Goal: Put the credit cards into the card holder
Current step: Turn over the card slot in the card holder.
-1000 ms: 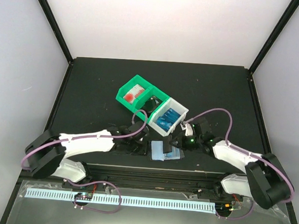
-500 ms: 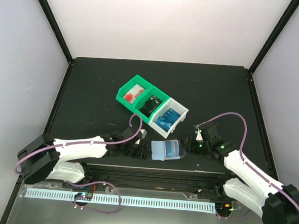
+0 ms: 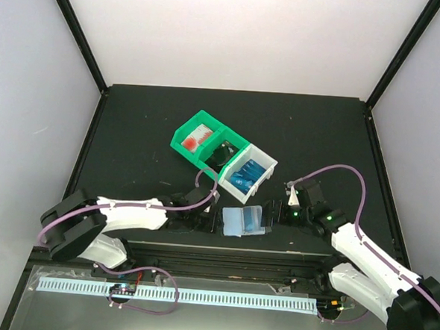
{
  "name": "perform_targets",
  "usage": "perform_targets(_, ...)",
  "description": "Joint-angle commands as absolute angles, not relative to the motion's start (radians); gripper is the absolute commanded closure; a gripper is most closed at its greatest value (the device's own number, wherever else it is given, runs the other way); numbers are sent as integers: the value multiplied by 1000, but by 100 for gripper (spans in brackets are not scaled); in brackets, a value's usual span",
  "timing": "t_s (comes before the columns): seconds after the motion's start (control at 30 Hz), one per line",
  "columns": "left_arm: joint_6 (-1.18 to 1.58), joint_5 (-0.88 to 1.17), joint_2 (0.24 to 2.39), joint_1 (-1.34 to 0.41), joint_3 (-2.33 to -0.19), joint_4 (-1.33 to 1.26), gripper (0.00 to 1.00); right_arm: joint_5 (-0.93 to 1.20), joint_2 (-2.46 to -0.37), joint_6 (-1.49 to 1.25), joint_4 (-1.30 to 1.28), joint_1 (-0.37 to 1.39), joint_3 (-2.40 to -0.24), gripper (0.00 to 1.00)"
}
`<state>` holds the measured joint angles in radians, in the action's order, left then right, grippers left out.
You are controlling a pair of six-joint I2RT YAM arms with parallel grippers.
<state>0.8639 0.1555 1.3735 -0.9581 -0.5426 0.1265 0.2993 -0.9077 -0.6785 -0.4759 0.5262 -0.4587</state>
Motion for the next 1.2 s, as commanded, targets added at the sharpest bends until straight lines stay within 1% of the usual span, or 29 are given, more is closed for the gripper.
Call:
perform_targets(0.0,845,175,1433,-965,-609,72,61,309,-876,-662,-419,529,-433,99)
perform_targets(0.27,849,159,1473,-965,-664,91,73,274,-875,-656,-406,529,-414,99)
perform_targets(0.33,841,166,1488,-964,-675,98,75,266,-884,-656,-408,530,-414,99)
perform_targets(0.53,844,180,1534,-965,-687,101,72,278,-894,-664,-370,529,-389,99)
perform_targets(0.77,843,169,1552,-964,-707,133,71,278,-903,-661,-364,529,-382,99)
perform_targets(0.8,843,171,1554,-964,-708,135,72,278,-902,-661,-364,528,-382,99)
perform_targets(0.83,843,174,1553,-965,-707,134,75,278,-902,-660,-363,528,-382,99)
perform_targets(0.9,844,180,1548,-965,-707,127,85,275,-900,-659,-364,528,-382,99)
perform_targets(0.93,842,181,1546,-965,-708,126,88,275,-899,-658,-364,528,-382,99)
perform_targets(1.17,840,185,1526,-965,-712,133,95,273,-891,-660,-370,529,-383,99)
